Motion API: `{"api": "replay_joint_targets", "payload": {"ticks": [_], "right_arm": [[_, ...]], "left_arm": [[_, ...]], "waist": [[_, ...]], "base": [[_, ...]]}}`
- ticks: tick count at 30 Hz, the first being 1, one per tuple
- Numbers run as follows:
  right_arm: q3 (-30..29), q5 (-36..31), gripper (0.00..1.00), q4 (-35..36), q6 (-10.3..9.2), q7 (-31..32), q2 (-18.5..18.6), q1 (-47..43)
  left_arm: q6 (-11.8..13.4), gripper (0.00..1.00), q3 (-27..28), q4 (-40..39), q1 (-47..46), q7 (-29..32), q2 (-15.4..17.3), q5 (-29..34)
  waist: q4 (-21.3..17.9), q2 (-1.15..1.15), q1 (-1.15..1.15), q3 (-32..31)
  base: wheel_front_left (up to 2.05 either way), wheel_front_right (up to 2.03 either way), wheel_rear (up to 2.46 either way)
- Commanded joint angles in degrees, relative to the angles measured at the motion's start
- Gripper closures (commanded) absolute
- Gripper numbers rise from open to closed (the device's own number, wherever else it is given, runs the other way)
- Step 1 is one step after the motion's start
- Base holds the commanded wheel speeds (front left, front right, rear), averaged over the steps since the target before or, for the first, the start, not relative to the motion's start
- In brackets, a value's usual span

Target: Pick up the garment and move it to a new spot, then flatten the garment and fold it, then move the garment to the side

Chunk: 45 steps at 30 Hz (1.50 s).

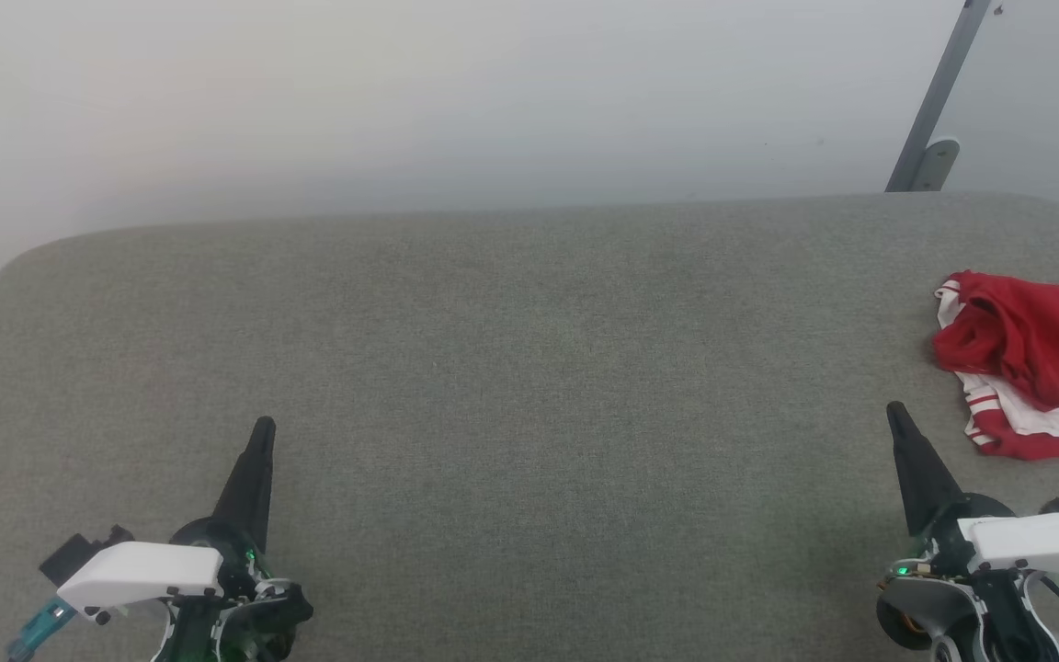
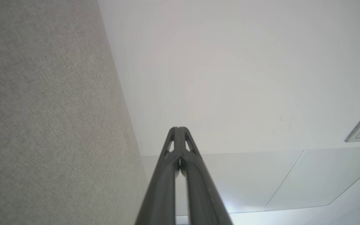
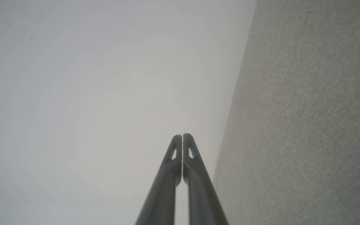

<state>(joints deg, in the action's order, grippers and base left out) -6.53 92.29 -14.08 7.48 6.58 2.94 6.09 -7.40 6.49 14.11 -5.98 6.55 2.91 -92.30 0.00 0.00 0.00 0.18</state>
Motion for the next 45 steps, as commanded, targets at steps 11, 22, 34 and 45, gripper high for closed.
{"api": "replay_joint_targets", "payload": {"ticks": [11,22,34,45], "right_arm": [[0.0,0.2,1.00,0.2,0.02,0.1,-0.2,0.3],[0.0,0.2,1.00,0.2,0.02,0.1,-0.2,0.3],[0.0,0.2,1.00,0.2,0.02,0.1,-0.2,0.3],[0.0,0.2,1.00,0.2,0.02,0.1,-0.2,0.3]], "left_arm": [[-0.2,1.00,0.0,0.0,-0.6,0.2,-0.2,-0.2],[-0.2,1.00,0.0,0.0,-0.6,0.2,-0.2,-0.2],[-0.2,1.00,0.0,0.0,-0.6,0.2,-0.2,-0.2],[-0.2,1.00,0.0,-0.1,-0.6,0.2,-0.2,-0.2]], "waist": [[0.0,0.00,0.00,0.0],[0.0,0.00,0.00,0.0],[0.0,0.00,0.00,0.0],[0.0,0.00,0.00,0.0]], "base": [[0.00,0.00,0.00],[0.00,0.00,0.00],[0.00,0.00,0.00],[0.00,0.00,0.00]]}}
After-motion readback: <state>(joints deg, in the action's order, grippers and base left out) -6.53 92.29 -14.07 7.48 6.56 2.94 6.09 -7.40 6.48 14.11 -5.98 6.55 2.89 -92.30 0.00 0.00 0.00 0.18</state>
